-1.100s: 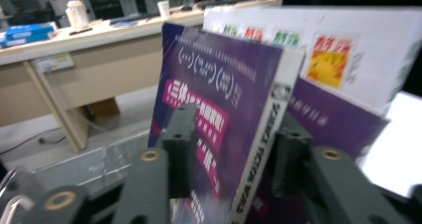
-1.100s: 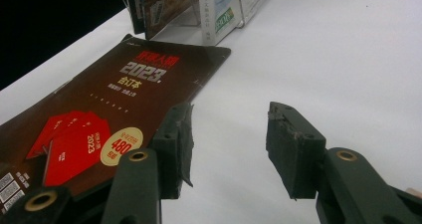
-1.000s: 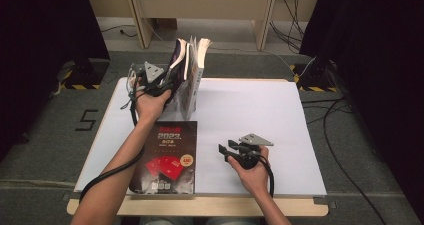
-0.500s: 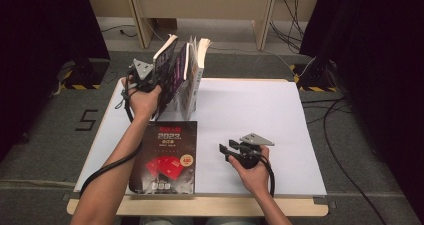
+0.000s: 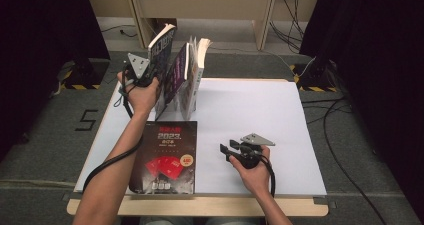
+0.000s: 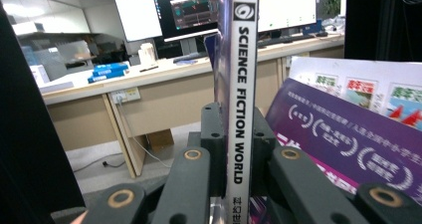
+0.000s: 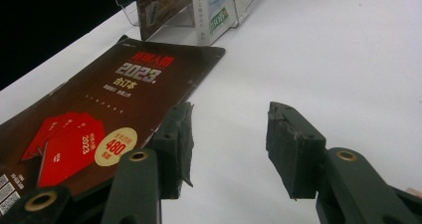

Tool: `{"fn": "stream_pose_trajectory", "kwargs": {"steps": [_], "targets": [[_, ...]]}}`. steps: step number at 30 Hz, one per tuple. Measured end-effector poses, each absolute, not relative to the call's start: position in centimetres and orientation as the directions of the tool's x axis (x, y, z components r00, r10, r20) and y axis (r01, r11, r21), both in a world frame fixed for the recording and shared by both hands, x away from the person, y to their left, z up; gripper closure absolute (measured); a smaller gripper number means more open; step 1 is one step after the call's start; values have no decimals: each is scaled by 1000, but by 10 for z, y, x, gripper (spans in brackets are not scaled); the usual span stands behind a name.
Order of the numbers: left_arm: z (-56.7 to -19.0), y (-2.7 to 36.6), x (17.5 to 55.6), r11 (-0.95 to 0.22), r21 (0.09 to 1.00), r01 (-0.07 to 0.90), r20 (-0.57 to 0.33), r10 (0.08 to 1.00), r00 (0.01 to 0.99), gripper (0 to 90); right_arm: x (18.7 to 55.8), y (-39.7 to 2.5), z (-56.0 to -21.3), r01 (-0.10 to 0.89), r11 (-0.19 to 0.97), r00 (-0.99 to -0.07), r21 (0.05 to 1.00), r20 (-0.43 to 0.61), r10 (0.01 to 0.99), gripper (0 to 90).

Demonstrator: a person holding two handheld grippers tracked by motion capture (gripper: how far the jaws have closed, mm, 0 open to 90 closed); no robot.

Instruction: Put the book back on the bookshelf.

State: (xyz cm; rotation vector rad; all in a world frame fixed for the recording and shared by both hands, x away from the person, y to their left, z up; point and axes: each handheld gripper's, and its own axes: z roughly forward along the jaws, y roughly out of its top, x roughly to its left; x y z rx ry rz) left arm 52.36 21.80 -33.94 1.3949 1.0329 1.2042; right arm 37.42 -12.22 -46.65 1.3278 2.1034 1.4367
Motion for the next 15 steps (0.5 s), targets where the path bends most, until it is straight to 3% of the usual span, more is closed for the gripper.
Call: {"fn": "stream_pose_trajectory", "kwargs": {"steps": [5,15], "targets": [[-345,217,527,-194,981,-29,196,971,140,824,375,-123,-468,536,90,-544,839,262,797,534],[-374,215,521,-230,973,-3,225,947,230,822,374,-124,-466,532,89,-544,842,259,798,535]]}}
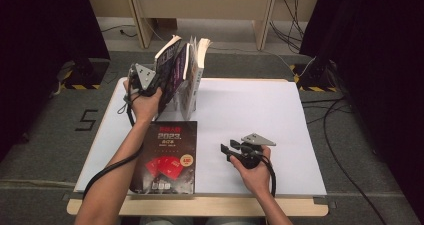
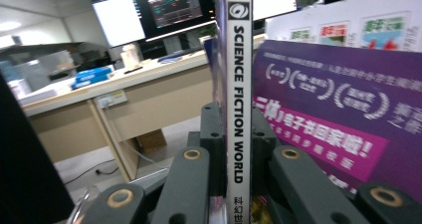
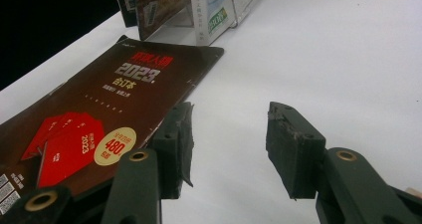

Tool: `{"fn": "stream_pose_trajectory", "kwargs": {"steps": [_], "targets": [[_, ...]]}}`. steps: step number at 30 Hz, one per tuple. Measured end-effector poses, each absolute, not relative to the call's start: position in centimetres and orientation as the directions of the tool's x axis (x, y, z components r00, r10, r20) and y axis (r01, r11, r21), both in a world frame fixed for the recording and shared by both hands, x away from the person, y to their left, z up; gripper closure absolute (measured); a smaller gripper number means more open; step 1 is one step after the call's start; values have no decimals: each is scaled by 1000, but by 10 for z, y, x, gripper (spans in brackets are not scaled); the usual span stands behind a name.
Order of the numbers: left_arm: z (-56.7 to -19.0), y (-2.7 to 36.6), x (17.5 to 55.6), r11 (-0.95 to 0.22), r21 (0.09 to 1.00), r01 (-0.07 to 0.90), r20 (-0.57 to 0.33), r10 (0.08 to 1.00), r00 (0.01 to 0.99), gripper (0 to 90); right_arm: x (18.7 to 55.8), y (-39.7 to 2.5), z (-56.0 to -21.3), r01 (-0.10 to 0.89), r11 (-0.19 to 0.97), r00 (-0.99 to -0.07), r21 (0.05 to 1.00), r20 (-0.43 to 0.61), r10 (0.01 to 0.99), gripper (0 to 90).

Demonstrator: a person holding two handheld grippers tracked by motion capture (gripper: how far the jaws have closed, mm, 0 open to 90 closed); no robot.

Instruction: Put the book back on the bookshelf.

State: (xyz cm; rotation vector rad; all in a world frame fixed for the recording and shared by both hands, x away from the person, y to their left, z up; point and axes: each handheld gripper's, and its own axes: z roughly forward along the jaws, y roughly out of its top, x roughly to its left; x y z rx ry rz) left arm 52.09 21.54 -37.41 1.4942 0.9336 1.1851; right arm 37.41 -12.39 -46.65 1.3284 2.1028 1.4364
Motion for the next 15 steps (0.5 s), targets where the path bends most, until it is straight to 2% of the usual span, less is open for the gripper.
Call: {"fn": "stream_pose_trajectory", "kwargs": {"steps": [15], "targets": [[-378,212,511,-194,981,17,177,926,334,818,373,-122,-466,530,92,-546,843,256,797,535]]}}
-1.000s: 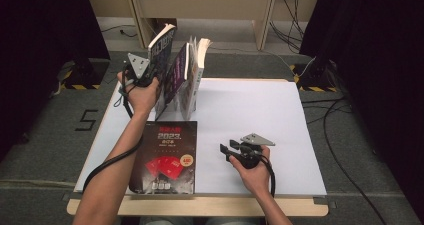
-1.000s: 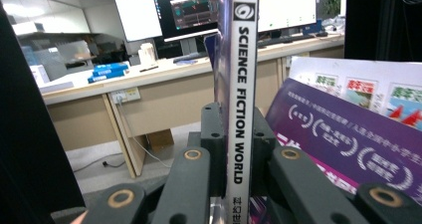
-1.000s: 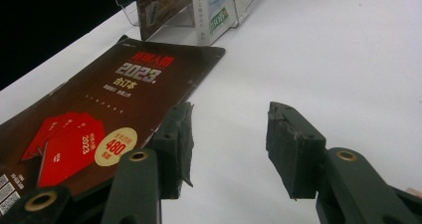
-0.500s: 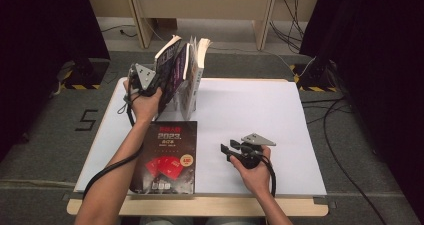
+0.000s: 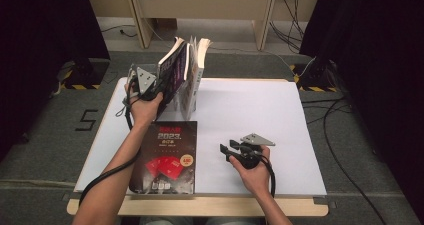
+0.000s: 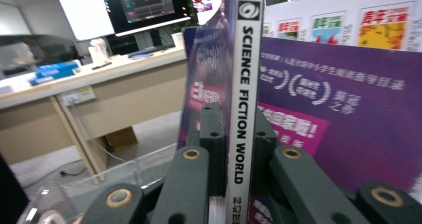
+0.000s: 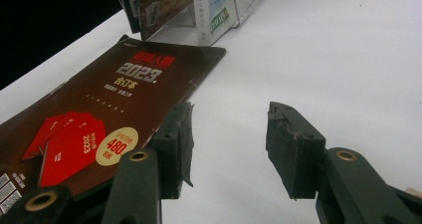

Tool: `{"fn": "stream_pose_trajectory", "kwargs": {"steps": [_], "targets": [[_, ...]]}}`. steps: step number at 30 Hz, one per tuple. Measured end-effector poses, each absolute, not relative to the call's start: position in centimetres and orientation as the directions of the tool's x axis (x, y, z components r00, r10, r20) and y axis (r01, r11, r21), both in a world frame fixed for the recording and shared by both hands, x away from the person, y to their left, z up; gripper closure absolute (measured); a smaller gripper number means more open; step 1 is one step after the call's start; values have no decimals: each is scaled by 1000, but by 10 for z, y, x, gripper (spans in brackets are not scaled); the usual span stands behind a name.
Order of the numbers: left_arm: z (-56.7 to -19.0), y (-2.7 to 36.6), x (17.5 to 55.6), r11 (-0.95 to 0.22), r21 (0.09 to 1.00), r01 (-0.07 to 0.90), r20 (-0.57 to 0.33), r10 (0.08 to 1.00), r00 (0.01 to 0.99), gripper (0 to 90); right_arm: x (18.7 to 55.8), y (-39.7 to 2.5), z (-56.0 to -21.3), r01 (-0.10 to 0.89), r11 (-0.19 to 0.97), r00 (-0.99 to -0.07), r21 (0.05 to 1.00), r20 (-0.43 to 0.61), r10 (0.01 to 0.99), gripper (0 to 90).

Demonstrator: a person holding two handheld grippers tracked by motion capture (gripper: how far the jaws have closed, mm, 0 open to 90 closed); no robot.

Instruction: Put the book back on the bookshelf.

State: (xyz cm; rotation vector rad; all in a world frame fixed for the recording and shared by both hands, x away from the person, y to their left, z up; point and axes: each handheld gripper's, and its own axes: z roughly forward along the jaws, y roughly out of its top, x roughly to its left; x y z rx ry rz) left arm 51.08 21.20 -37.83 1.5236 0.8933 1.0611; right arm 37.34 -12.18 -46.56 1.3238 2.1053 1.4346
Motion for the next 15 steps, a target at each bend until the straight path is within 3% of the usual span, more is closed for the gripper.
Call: {"fn": "stream_pose_trajectory", "kwargs": {"steps": [11,15], "targets": [[-376,213,502,-186,982,45,158,920,360,805,374,-122,-466,528,95,-547,844,252,799,535],[-377,214,498,-149,987,65,113,915,388,784,374,-122,-466,528,94,-546,844,253,799,535]]}}
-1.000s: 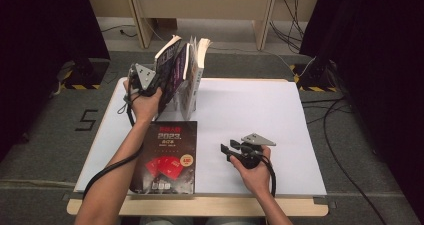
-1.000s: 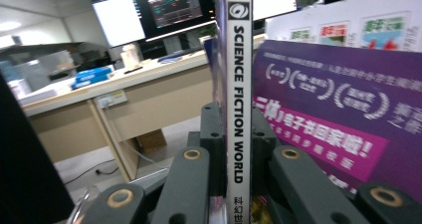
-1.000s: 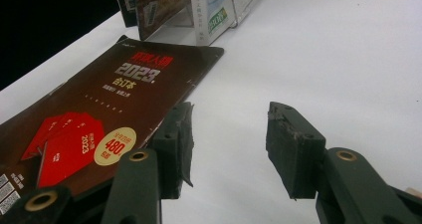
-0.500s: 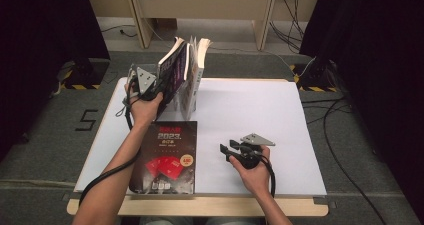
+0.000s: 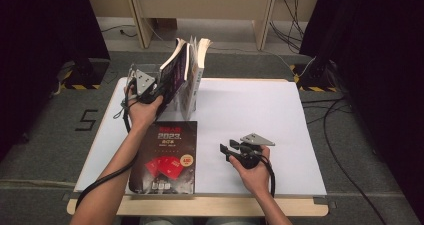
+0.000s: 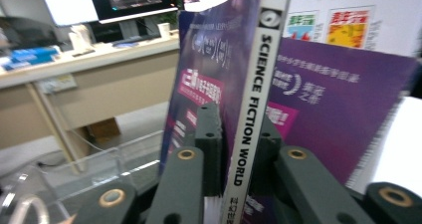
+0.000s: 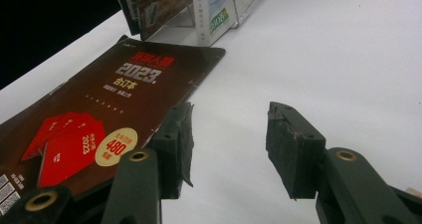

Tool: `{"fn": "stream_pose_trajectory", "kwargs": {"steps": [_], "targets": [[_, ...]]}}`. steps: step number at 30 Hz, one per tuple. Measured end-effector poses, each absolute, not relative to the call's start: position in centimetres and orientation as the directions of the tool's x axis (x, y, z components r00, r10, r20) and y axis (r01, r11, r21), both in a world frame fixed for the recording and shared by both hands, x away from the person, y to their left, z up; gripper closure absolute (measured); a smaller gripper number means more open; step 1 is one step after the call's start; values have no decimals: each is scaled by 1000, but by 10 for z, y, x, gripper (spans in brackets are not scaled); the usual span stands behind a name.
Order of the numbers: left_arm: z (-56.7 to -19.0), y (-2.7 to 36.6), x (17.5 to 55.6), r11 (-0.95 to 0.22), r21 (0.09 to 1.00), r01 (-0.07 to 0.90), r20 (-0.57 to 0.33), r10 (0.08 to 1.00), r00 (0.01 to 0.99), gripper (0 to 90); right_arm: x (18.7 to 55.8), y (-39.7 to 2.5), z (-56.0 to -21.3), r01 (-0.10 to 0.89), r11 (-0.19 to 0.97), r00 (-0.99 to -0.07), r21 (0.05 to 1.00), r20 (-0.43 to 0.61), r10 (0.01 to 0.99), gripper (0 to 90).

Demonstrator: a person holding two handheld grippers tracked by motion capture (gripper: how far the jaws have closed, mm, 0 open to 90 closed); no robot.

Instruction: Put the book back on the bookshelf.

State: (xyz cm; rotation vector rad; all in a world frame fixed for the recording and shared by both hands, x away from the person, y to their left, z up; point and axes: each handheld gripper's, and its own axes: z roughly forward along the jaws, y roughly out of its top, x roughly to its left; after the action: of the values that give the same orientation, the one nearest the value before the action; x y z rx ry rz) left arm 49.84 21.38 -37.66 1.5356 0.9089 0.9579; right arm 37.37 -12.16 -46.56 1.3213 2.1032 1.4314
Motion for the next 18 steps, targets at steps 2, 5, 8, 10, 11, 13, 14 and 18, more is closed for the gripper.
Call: {"fn": "stream_pose_trajectory", "kwargs": {"steps": [2,5,8,10,11,13,14,18], "targets": [[-375,213,496,-134,989,61,99,911,400,752,374,-121,-466,527,95,-545,844,251,800,535],[-373,212,493,-130,990,56,95,903,420,717,373,-121,-466,527,96,-547,844,251,798,534],[-370,212,490,-109,993,54,74,895,439,682,373,-120,-465,524,96,-548,846,249,798,535],[-369,213,487,-102,994,47,71,895,441,672,373,-120,-465,525,95,-547,846,249,799,535],[-369,214,486,-90,995,48,60,894,444,670,373,-121,-465,526,95,-546,845,250,799,535],[-368,216,485,-71,996,49,42,895,444,658,373,-121,-465,526,95,-546,845,251,799,535],[-368,216,483,-69,997,43,42,895,444,655,373,-120,-465,525,96,-547,845,249,799,534],[-364,218,479,-47,998,41,24,891,454,636,373,-120,-465,527,98,-548,844,249,798,534]]}}
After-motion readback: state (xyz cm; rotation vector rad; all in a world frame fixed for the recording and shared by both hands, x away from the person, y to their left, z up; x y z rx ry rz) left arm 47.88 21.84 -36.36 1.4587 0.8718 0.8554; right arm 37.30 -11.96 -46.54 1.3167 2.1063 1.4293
